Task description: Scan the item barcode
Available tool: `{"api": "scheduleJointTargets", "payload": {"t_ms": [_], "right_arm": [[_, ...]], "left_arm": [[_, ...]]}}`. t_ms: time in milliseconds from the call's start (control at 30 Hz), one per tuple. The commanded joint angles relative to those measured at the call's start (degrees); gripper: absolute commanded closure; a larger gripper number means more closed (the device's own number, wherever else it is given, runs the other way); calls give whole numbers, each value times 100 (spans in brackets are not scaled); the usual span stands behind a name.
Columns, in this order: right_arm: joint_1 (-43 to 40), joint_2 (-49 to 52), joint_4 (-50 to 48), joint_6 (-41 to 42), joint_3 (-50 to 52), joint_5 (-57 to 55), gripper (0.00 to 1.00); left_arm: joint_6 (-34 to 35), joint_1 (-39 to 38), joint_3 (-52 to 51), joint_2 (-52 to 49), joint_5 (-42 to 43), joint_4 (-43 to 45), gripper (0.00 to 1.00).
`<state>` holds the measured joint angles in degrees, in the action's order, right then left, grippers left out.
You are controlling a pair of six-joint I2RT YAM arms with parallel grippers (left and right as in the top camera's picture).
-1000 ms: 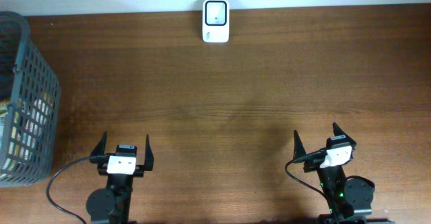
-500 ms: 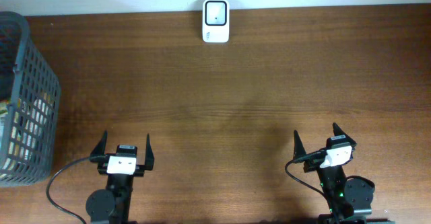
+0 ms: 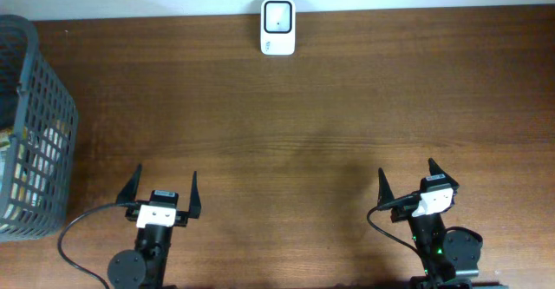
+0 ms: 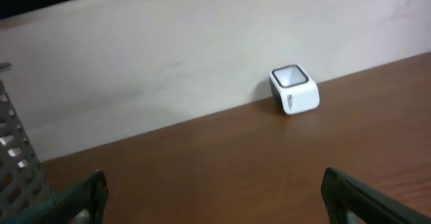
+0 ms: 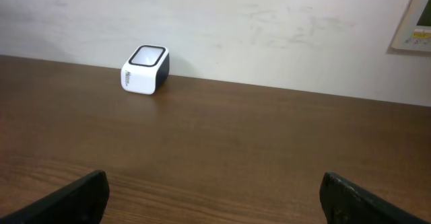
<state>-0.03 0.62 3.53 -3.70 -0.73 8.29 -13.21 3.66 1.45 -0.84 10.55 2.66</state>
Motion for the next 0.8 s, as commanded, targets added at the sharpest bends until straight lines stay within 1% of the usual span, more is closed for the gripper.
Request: {"api": "scheduleJointTargets", "payload": {"t_ms": [0,200,300,333,467,533,600,633,700,767], "right_arm": [[-42,-42,17,-37,42,31,2],[-42,-42,17,-37,42,31,2],[-42,-42,17,-37,42,31,1],[-42,-42,17,-37,42,31,1],[-42,-42,17,-35,42,31,1],[-42,-42,17,-35,42,31,1],[-42,-42,17,-37,42,31,1],[-42,-42,17,-37,42,31,1],[-42,-42,17,-35,42,31,1],[-42,-42,17,-35,42,31,2]], "left_arm": [[116,24,339,-149,234,33,1],[116,24,903,-949,280,33,1],[116,24,1449,-1652,420,-37,1],[116,24,1622,-1832,463,-142,1],[114,24,2933,-3163,479,-1056,1],[114,24,4072,-4312,660,-1738,1],[114,24,4990,-5115,881,-2332,1],[114,24,5779,-5764,944,-2844,1],[114,24,6811,-6557,1034,-3491,1],[111,24,8107,-7420,1132,-4315,1]]}}
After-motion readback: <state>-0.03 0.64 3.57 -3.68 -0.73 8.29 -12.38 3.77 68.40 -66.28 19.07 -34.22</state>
